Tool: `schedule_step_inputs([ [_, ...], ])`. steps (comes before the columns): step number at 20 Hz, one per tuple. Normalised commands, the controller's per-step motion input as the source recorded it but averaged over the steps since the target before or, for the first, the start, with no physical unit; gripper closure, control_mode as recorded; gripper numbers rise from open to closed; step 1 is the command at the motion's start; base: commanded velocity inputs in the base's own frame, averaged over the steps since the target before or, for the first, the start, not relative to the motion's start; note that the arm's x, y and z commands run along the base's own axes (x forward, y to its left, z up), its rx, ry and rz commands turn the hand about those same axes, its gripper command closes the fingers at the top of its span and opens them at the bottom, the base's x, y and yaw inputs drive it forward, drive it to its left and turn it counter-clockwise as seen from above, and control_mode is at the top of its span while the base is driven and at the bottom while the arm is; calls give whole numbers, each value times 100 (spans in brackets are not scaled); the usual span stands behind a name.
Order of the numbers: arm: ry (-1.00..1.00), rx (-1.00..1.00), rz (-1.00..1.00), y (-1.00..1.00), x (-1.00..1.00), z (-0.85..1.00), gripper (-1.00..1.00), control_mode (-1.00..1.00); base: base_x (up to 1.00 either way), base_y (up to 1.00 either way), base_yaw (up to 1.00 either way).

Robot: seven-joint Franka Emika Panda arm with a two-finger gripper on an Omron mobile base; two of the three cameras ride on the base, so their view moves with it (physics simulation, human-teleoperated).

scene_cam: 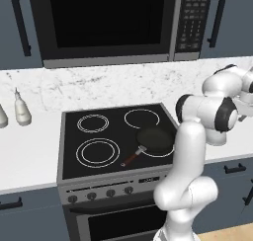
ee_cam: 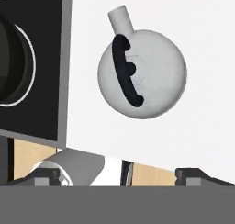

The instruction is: Pick the kettle from the counter and place it on a stove burner. Then turn the burner on.

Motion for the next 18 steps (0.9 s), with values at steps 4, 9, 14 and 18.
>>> schedule_step_inputs([
  [4,0,0,3,12,2,-43,-100,-100,0,0,0],
  [9,0,-2,0,64,5,-28,-100,-100,0,0,0],
  [14,-1,-6,1,47,0,-21,-100,-100,0,0,0],
  [18,-7,-9,0,5,6,-29,-100,-100,0,0,0],
])
